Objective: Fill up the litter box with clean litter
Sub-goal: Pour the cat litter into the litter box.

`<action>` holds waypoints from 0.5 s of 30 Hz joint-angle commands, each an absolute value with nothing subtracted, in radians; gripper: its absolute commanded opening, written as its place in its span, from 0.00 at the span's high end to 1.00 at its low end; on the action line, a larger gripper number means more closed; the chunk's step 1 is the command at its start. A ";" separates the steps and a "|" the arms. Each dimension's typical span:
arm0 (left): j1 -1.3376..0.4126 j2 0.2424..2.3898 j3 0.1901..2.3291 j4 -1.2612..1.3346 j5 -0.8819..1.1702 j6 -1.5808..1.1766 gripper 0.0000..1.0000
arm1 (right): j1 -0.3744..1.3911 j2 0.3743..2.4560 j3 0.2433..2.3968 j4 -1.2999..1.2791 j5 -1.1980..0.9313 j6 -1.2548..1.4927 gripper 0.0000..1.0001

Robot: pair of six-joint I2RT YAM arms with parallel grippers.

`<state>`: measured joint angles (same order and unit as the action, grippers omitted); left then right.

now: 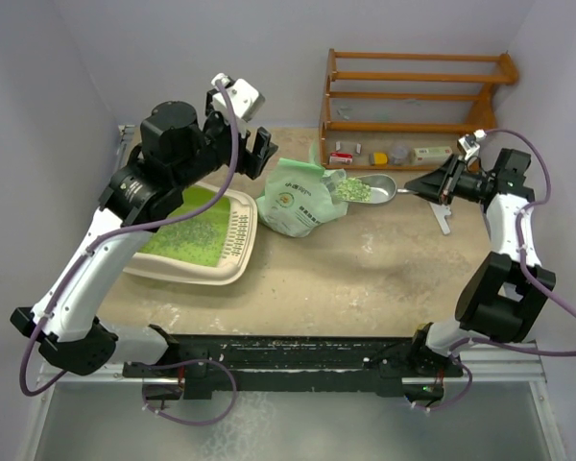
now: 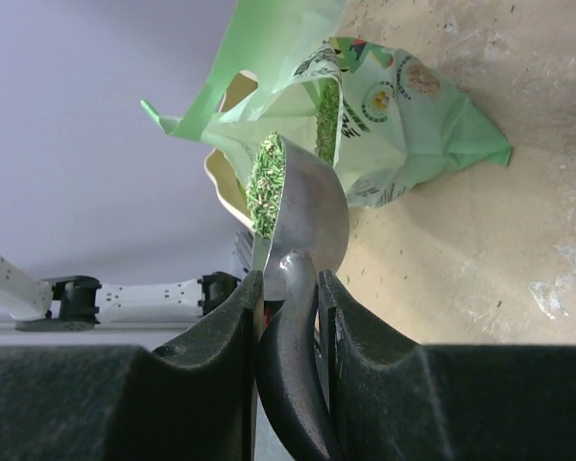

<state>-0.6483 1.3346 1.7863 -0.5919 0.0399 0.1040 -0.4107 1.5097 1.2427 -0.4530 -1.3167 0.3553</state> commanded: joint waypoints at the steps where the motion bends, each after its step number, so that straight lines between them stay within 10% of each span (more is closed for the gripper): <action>1: -0.649 1.295 1.779 -0.549 0.023 0.073 0.29 | -0.431 1.488 1.223 -0.431 -1.429 0.353 1.00; 15: -0.649 1.259 1.742 -0.528 0.003 0.051 0.29 | -0.468 1.447 1.306 -0.470 -1.512 0.372 1.00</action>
<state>-0.6483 1.2984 1.7512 -0.5854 0.0208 0.0803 -0.4656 1.5097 1.2240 -0.4583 -1.4021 0.3557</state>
